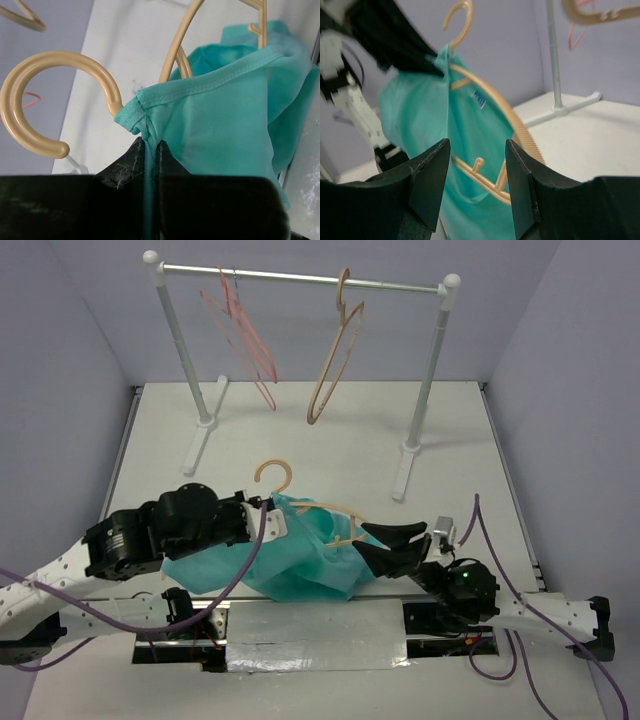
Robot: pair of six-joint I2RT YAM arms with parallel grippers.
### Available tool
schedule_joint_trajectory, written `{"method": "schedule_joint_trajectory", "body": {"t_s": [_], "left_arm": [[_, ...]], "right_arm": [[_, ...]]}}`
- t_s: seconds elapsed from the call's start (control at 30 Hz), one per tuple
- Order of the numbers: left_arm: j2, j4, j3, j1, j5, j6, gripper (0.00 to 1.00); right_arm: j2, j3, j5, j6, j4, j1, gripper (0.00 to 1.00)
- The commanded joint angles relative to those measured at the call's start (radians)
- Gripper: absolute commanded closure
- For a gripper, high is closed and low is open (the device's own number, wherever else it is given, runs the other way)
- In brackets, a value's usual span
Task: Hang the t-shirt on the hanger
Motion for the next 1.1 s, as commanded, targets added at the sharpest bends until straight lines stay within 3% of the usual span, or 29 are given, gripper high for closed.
{"method": "schedule_joint_trajectory", "body": {"t_s": [0.0,0.1,0.23,0.47,0.77,0.93,1.07], "left_arm": [[-0.079,0.161,-0.025,0.002,0.007,0.075,1.0],[-0.124,0.184,-0.06,0.002,0.044,0.093,1.0],[-0.13,0.175,-0.06,0.002,0.076,0.096,1.0],[-0.13,0.158,-0.054,0.002,0.056,0.09,1.0],[-0.207,0.183,-0.079,0.002,0.263,0.148,1.0],[-0.251,0.221,-0.093,0.004,0.365,0.168,1.0],[-0.235,0.201,-0.082,0.002,0.392,0.173,1.0]], "right_arm": [[-0.127,0.088,0.118,0.121,-0.137,0.004,0.44],[-0.197,0.142,0.295,0.21,-0.274,0.003,0.44],[-0.124,0.212,0.468,0.307,-0.406,0.003,0.44],[-0.021,0.265,0.616,0.562,-0.597,0.003,0.46],[-0.126,0.266,0.528,0.556,-0.629,0.003,0.45],[0.021,0.335,0.452,0.55,-0.692,0.0,0.42],[0.131,0.392,0.255,0.537,-0.658,-0.012,0.42]]}}
